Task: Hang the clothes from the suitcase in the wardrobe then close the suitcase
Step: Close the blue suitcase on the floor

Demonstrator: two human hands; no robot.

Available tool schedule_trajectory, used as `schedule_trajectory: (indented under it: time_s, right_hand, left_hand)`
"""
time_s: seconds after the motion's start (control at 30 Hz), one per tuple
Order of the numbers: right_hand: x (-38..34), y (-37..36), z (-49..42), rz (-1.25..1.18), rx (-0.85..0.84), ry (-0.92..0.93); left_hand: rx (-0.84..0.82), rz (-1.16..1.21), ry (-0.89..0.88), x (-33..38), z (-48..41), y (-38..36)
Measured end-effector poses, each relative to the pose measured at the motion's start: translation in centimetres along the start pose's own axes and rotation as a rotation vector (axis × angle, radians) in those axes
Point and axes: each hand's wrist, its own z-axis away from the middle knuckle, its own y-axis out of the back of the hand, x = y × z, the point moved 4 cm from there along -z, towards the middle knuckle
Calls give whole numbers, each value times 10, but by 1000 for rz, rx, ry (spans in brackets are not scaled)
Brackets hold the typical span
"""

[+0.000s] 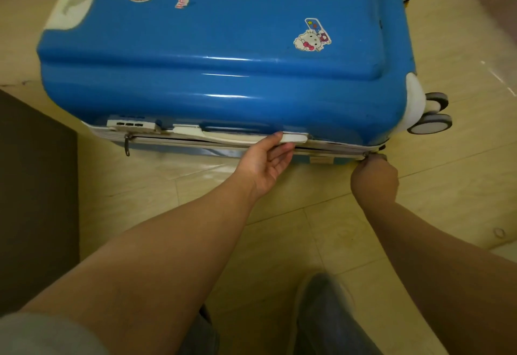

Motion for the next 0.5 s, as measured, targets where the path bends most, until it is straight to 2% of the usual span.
schedule_trajectory:
  time_s: [0.33, 0.5]
  right_hand:
    - [20, -8, -4, -140, -22, -48]
    - [20, -1, -8, 7, -6, 1]
  left_hand:
    - [-84, -125, 55, 9, 3, 8]
    - [-82, -24, 44, 8, 2, 0]
